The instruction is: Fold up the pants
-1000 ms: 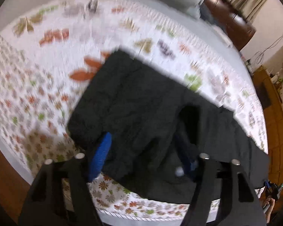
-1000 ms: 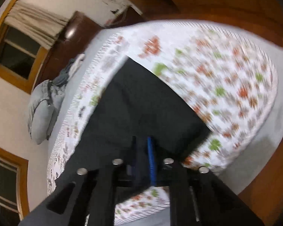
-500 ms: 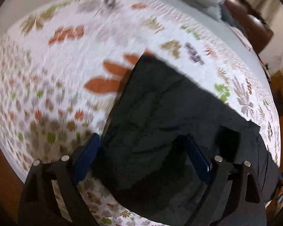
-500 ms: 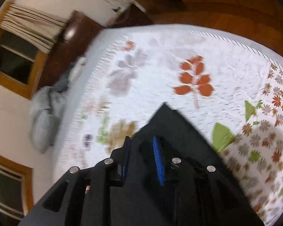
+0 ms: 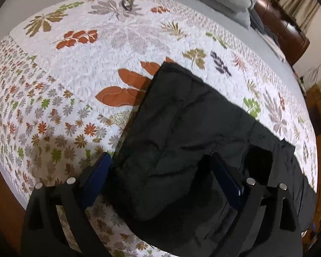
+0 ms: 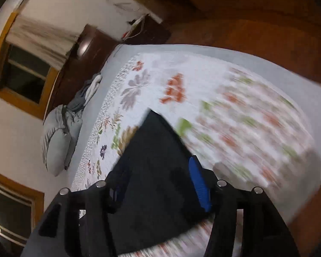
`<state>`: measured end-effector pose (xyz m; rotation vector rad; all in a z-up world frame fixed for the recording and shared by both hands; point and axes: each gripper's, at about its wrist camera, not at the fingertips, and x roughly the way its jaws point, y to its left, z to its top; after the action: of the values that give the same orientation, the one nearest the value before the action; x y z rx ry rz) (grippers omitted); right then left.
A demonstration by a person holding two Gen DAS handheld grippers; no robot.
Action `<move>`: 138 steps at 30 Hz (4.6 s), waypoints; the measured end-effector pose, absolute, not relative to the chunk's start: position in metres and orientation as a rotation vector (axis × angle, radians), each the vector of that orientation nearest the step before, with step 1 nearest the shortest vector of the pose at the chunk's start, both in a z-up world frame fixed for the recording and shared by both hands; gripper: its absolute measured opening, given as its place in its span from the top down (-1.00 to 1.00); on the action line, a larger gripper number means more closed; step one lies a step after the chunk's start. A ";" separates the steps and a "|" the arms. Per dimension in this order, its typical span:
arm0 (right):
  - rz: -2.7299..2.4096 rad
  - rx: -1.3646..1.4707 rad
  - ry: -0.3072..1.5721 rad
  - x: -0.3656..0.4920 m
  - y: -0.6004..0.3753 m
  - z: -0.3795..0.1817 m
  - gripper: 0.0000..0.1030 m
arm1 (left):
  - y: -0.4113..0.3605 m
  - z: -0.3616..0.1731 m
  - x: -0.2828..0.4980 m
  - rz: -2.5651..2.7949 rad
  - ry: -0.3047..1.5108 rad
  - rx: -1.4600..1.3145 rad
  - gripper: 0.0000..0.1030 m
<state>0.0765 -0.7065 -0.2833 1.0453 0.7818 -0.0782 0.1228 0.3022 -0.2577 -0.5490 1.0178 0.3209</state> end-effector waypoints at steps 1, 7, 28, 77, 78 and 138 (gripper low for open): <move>-0.088 1.090 0.786 0.060 -0.709 -0.296 -0.13 | 0.303 -0.256 0.121 0.325 1.006 -0.559 -0.81; -0.073 1.272 0.717 0.030 -0.709 -0.337 -0.15 | 0.309 -0.245 0.112 0.349 0.988 -0.591 -0.81; 0.056 1.352 0.609 0.071 -0.685 -0.355 -0.28 | 0.314 -0.253 0.092 0.381 0.997 -0.648 -0.81; 0.386 0.642 0.681 0.179 -0.409 -0.094 0.60 | 0.328 -0.271 0.095 0.070 1.046 -0.919 -0.81; 0.389 0.622 0.690 0.181 -0.400 -0.093 0.60 | 0.327 -0.271 0.097 0.074 1.045 -0.916 -0.81; 0.660 -0.048 0.939 0.115 -0.172 -0.204 -0.08 | 0.321 -0.282 0.096 0.061 1.042 -0.895 -0.89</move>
<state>0.1150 -0.1724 -0.2041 -0.0482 0.9392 0.6604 0.0959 0.3210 -0.2822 -0.8950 1.0419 0.0611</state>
